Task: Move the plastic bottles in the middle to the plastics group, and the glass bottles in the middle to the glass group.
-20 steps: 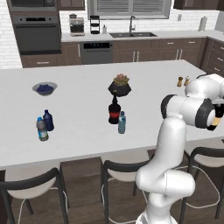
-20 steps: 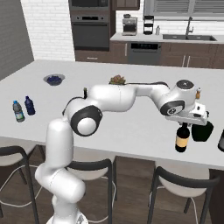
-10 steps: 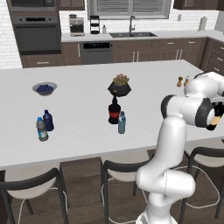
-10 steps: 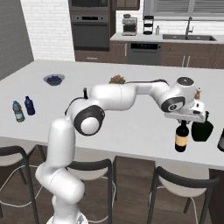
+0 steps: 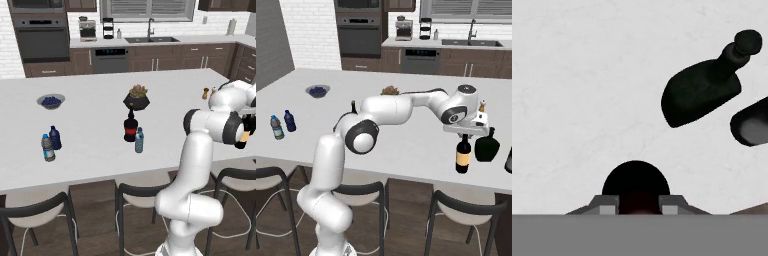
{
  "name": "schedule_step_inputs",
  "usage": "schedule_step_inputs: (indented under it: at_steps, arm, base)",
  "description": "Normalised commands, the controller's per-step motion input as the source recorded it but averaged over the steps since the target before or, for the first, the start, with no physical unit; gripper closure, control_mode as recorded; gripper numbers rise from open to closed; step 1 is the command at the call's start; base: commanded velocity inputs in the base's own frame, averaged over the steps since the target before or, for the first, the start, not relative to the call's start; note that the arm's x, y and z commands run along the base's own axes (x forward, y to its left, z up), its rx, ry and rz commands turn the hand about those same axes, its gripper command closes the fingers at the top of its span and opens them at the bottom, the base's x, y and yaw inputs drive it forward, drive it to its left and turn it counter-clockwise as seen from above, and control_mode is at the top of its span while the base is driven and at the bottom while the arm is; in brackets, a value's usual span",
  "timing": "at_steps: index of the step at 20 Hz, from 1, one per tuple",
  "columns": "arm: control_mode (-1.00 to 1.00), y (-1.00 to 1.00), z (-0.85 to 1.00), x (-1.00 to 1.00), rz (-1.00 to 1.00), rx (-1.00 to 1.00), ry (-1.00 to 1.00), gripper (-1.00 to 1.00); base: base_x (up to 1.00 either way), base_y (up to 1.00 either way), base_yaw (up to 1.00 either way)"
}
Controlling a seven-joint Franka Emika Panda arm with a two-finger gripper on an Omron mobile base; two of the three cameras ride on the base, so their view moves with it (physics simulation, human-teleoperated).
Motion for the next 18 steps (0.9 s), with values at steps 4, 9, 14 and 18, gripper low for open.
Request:
schedule_step_inputs:
  at_steps: [4,9,14,18]
  arm:
    - [-1.00,-0.01,-0.35,0.02,0.03,0.00,0.00,-1.00]
    - [-1.00,-0.02,-0.23,0.00,0.04,0.00,0.00,-1.00]
    - [-1.00,0.00,-0.10,0.00,0.05,0.00,0.00,-1.00]
    - [-1.00,0.07,0.22,0.00,0.05,0.01,0.00,-1.00]
  base:
    - [0.00,0.00,0.00]
    - [0.00,0.00,0.00]
    - [0.00,0.00,0.00]
    - [0.00,0.00,0.00]
